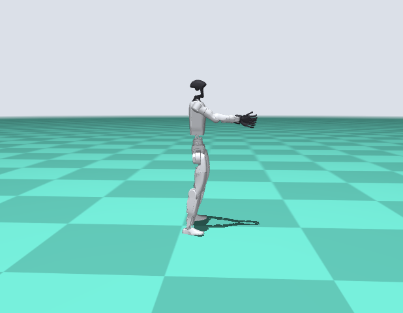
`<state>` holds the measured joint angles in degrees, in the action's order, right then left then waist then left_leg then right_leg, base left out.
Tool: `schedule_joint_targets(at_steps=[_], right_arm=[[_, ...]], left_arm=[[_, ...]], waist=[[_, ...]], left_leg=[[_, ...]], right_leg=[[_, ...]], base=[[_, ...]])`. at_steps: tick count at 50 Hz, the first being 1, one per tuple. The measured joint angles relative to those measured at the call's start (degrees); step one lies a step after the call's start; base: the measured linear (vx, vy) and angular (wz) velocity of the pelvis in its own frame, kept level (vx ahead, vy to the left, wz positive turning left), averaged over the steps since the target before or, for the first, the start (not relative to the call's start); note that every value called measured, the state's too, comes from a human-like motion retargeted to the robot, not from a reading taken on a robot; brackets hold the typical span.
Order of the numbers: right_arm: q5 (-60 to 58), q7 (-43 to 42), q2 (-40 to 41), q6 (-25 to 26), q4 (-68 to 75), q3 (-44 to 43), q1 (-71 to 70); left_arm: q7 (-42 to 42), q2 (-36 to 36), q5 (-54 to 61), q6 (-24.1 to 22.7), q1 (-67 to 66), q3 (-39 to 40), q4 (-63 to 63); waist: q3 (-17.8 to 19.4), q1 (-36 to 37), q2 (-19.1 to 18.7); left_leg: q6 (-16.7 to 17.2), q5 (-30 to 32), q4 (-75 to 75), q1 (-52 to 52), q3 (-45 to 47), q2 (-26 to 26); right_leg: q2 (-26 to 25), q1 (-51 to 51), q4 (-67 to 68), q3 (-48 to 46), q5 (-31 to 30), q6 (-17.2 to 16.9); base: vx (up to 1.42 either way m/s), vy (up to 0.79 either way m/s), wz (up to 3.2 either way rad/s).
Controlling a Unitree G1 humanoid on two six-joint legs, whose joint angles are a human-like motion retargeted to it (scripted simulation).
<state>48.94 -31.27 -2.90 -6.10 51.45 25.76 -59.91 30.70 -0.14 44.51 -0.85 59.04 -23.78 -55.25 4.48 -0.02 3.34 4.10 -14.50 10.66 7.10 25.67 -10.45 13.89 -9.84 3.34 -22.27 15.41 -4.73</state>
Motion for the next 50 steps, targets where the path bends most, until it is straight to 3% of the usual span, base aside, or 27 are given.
schedule_joint_targets(at_steps=[2,5,7,17,20,25,27,30,40,45,50], right_arm=[[-2.5,-0.8,2.6,0.2,1.6,-1.7,6.2],[-6.6,5.0,4.5,2.9,3.2,-1.6,15.0],[-4.1,0.3,5.8,1.1,4.0,-3.1,19.3],[2.0,0.6,7.6,-1.5,6.3,-0.1,33.6],[1.8,1.3,7.9,-1.8,7.9,2.6,34.6],[1.8,-1.1,8.2,-2.9,8.8,3.8,34.4],[0.2,0.8,8.1,-2.9,8.6,4.5,34.4],[2.1,-2.1,8.3,-3.9,8.5,3.5,33.8],[1.6,-1.8,8.4,-3.9,8.8,3.6,33.9],[3.7,-3.9,9.9,-3.8,11.4,3.6,32.1],[7.2,-6.9,13.3,-2.6,19.2,0.4,25.3]], left_arm=[[0.1,-2.5,-1.8,0.1,-5.9,1.5,-2.0],[-7.1,-3.6,-17.6,5.9,-14.0,-1.3,-7.1],[0.6,-7.0,-2.5,0.1,-17.9,2.1,-6.2],[-0.8,-8.6,-0.1,0.8,-29.7,-6.8,-9.4],[-2.5,-8.3,-3.4,1.9,-30.7,-9.7,-11.4],[-1.4,-8.7,0.7,0.4,-31.0,-8.2,-11.1],[-4.7,-7.7,-7.4,1.4,-30.7,-11.1,-12.3],[-1.0,-8.6,0.8,-0.6,-30.1,-8.8,-11.0],[-2.7,-8.6,-4.1,0.2,-29.3,-10.2,-13.0],[-1.1,-9.1,-0.4,-0.1,-28.2,-7.8,-14.6],[-1.1,-8.4,-2.1,2.4,-22.4,-7.0,-21.8]], waist=[[0.8,-0.4,-0.2],[1.3,-1.0,-0.6],[2.2,-1.0,-0.8],[5.7,-1.7,-1.6],[6.4,-1.8,-1.6],[6.5,-1.5,-1.4],[6.0,-1.6,-1.3],[6.0,-1.3,-1.0],[7.7,-0.2,-0.6],[9.3,-0.3,-0.4],[7.6,-1.7,-0.2]], left_leg=[[0.0,0.1,-0.1,-0.4,0.0,0.0],[-0.1,0.2,-0.1,-1.1,0.0,0.0],[-0.1,0.4,-0.4,-1.4,0.0,0.0],[-0.7,0.8,-0.3,-2.3,0.6,0.1],[-0.8,0.9,-0.3,-2.6,1.0,0.0],[-1.0,1.3,-0.7,-3.4,1.4,0.1],[-1.0,1.3,-0.9,-3.8,1.4,0.2],[-1.0,1.6,-1.2,-4.3,1.3,0.3],[-0.9,2.0,-1.4,-6.0,0.9,0.2],[-1.4,2.1,-1.7,-6.5,1.4,0.3],[-1.2,2.2,-2.6,-5.9,2.0,0.4]], right_leg=[[0.0,0.5,0.1,0.1,-0.1,0.1],[-0.1,1.3,0.1,0.3,-0.1,-0.1],[-0.1,1.6,-0.1,0.3,-0.4,0.0],[-0.1,3.1,-0.1,1.2,-0.6,0.2],[-0.1,3.8,0.2,1.7,-0.5,0.2],[-0.2,5.0,-0.1,2.2,-0.9,0.1],[-0.2,5.4,-0.4,2.2,-1.1,0.0],[-0.3,5.6,-1.1,2.0,-1.5,0.0],[-0.4,7.2,-1.1,1.9,-2.0,0.1],[-0.3,8.4,-0.7,2.4,-2.1,0.3],[-0.4,8.2,-1.4,2.6,-2.3,0.2]], base=[[0.00,0.00,0.00],[0.00,0.00,0.00],[0.00,0.00,0.00],[0.00,0.00,0.00],[0.00,0.00,0.00],[0.00,0.00,0.00],[0.00,0.00,0.00],[0.00,0.00,0.00],[0.00,0.00,0.00],[0.00,0.00,0.00],[0.00,0.00,0.00]])
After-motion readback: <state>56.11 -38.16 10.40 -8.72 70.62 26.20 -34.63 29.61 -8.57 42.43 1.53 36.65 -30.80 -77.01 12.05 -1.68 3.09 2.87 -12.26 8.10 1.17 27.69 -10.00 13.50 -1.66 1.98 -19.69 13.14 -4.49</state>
